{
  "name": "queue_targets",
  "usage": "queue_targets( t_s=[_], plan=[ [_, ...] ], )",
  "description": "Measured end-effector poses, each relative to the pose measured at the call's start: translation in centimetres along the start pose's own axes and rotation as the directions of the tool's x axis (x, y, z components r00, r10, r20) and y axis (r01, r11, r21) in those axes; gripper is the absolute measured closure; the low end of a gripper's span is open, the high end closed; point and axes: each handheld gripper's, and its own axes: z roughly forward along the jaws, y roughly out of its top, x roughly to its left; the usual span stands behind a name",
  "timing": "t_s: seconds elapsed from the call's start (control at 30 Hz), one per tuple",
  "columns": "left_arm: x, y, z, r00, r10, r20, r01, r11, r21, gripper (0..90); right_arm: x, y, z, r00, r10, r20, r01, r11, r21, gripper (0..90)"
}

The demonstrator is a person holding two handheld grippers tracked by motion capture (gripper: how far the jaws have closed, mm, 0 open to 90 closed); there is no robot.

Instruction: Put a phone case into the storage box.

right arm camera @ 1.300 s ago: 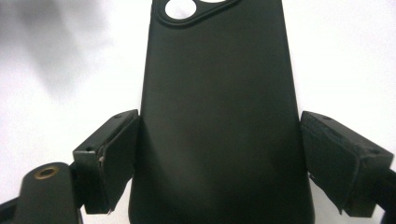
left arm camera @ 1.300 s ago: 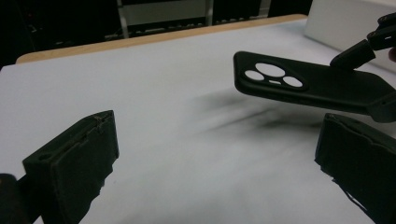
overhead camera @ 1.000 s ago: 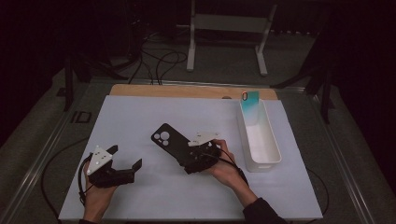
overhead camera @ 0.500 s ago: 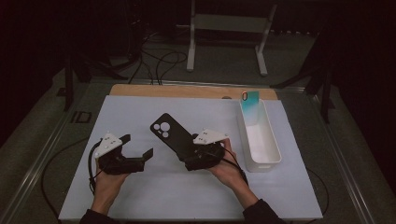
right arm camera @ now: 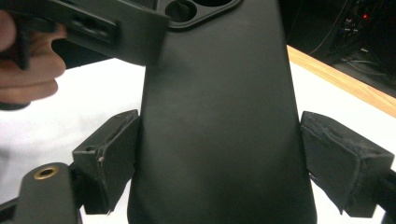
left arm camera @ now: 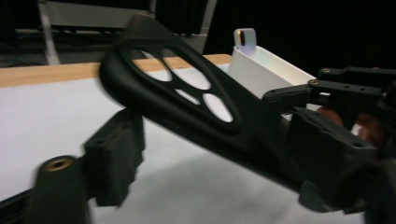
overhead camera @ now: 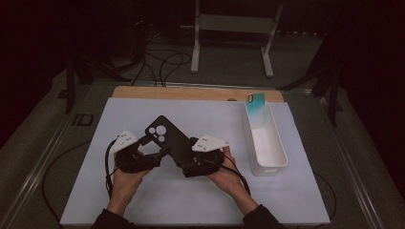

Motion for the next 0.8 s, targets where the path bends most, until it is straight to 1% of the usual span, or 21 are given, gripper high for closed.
queue_targets(
  t_s=[0.07, 0.13, 0.17, 0.2, 0.27, 0.37, 0.43, 0.5, 0.57, 0.6, 0.63, 0.7, 0.73, 0.8],
  plan=[
    [-0.1, 0.0, 0.2, 0.9998, -0.005, 0.019, 0.005, 1.0000, 0.003, 29.2, 0.2, 0.1, 0.1, 1.0000, 0.008, -0.005, -0.008, 0.9999, -0.015, 14.6],
    [-0.3, 0.0, 0.5, 0.9992, -0.005, 0.040, 0.004, 0.9999, 0.011, 36.0, 0.5, 0.2, 0.2, 1.0000, 0.001, -0.002, -0.001, 0.9997, -0.025, 14.6],
    [-0.4, 0.0, 0.7, 0.9982, -0.004, 0.060, 0.004, 0.9999, 0.014, 39.6, 0.6, 0.2, 0.3, 1.0000, -0.002, -0.003, 0.002, 0.9995, -0.033, 14.5],
    [-0.5, 0.0, 0.8, 0.9972, -0.010, 0.074, 0.009, 0.9998, 0.018, 45.3, 0.8, 0.3, 0.3, 1.0000, -0.007, 0.003, 0.007, 0.9992, -0.040, 14.5],
    [-0.6, -0.1, 0.9, 0.9958, -0.020, 0.090, 0.019, 0.9997, 0.013, 52.7, 1.2, 0.2, 0.5, 0.9992, -0.018, 0.036, 0.020, 0.9987, -0.046, 14.4],
    [-0.7, 0.0, 1.0, 0.9943, -0.029, 0.103, 0.029, 0.9996, 0.007, 60.8, 1.3, 0.1, 0.7, 0.9993, 0.006, 0.037, -0.004, 0.9981, -0.061, 14.3],
    [-0.8, 0.0, 1.1, 0.9936, -0.027, 0.110, 0.026, 0.9996, 0.007, 66.3, 1.4, 0.1, 0.8, 0.9994, 0.008, 0.033, -0.006, 0.9979, -0.065, 14.2],
    [-1.0, 0.0, 1.3, 0.9934, -0.022, 0.113, 0.021, 0.9997, 0.010, 71.7, 1.6, 0.1, 1.0, 0.9997, 0.000, 0.025, 0.002, 0.9983, -0.059, 14.1],
    [-1.1, -0.1, 1.4, 0.9929, -0.016, 0.118, 0.015, 0.9998, 0.012, 76.8, 2.0, 0.1, 1.3, 0.9992, -0.027, 0.029, 0.028, 0.9985, -0.048, 14.0],
    [-1.1, -0.1, 1.4, 0.9933, -0.010, 0.115, 0.009, 0.9999, 0.012, 78.7, 2.1, 0.1, 1.4, 0.9985, -0.036, 0.040, 0.038, 0.9983, -0.044, 14.0],
    [-1.2, -0.1, 1.3, 0.9933, -0.011, 0.115, 0.011, 0.9999, 0.008, 79.8, 2.3, 0.1, 1.4, 0.9982, -0.035, 0.049, 0.037, 0.9984, -0.043, 13.9],
    [-1.3, -0.1, 1.3, 0.9935, -0.008, 0.114, 0.007, 1.0000, 0.002, 82.0, 2.2, 0.0, 1.5, 0.9992, -0.018, 0.034, 0.020, 0.9986, -0.050, 13.9],
    [-1.4, 0.0, 1.3, 0.9936, -0.005, 0.113, 0.005, 1.0000, 0.004, 82.4, 2.3, 0.0, 1.5, 0.9994, -0.004, 0.033, 0.005, 0.9986, -0.053, 13.9],
    [-1.5, 0.0, 1.4, 0.9934, 0.004, 0.115, -0.004, 1.0000, 0.008, 84.1, 2.4, 0.0, 1.6, 0.9993, 0.006, 0.036, -0.004, 0.9985, -0.055, 13.9]
  ],
)
